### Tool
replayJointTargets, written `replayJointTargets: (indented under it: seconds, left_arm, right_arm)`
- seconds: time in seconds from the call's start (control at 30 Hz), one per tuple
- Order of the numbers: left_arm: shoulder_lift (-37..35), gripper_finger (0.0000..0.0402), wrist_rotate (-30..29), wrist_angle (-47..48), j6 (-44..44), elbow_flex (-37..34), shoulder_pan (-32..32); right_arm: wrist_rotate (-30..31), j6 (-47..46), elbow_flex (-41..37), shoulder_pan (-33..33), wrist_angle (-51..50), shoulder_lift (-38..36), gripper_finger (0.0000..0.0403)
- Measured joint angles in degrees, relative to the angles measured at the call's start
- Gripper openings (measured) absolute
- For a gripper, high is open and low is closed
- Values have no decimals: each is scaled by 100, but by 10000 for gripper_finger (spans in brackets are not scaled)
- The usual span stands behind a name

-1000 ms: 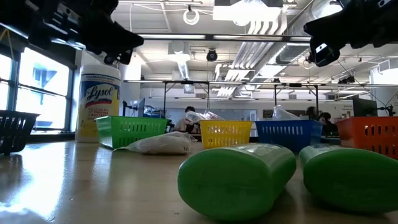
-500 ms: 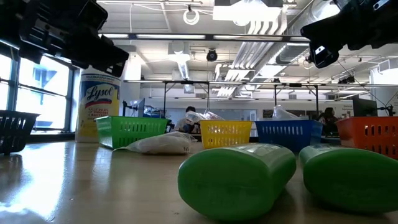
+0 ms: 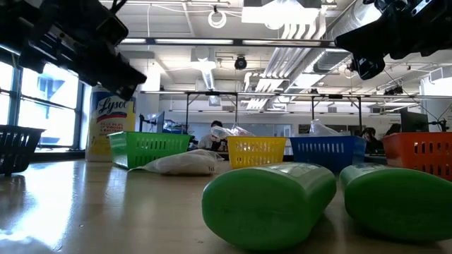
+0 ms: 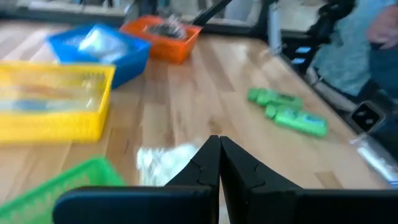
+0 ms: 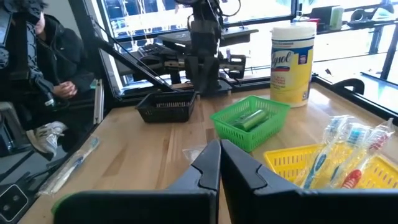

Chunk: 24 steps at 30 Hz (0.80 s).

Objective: Pick & Place Travel size toiletries
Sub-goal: Put the cotton pack into the blue bin

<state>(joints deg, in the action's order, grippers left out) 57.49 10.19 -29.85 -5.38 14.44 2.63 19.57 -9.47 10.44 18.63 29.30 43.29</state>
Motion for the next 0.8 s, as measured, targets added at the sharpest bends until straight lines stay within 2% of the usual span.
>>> replayJointTargets:
  seconds: [0.67,0.8]
  left_arm:
    - [0,8,-223,248,-240,2,0]
    - [193,8,-414,887,-20,326,383]
  right_arm:
    - [2,7,0,-1,-1,197,4]
    - [185,22,-2,-4,-4,405,4]
